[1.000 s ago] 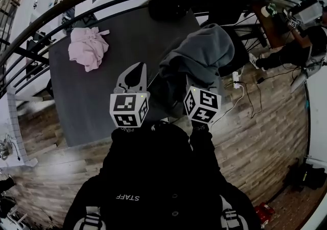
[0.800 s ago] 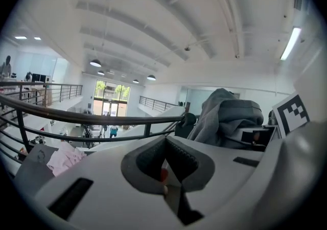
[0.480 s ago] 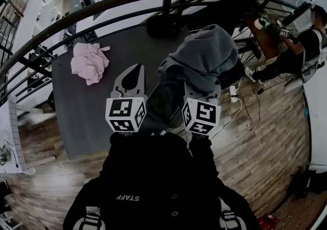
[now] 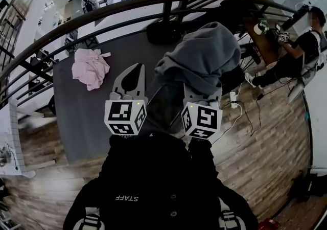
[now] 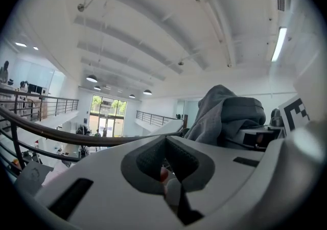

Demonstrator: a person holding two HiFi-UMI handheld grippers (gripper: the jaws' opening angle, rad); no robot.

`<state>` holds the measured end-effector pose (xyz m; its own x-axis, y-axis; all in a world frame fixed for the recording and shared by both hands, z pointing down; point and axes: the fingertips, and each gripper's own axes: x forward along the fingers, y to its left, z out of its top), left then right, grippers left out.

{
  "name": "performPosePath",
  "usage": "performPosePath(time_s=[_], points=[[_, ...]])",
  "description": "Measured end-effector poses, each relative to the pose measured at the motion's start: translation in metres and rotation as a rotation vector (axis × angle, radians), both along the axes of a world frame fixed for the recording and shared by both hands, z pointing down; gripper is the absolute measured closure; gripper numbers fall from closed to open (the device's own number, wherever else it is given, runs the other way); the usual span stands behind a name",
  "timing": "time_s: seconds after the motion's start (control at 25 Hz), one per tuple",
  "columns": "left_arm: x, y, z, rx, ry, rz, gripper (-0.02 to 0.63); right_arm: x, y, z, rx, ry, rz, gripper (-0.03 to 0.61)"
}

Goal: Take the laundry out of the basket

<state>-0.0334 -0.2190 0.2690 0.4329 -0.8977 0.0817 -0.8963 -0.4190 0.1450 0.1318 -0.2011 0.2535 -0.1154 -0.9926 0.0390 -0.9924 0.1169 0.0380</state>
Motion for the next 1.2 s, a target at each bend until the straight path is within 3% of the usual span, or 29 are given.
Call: performPosePath(time_s=[1.2], points=[[-0.006, -0.001, 0.005, -0.001, -0.012, -0.018, 0.612, -0.013, -0.002, -0.002, 0.033, 0.029, -0.035, 0.278]])
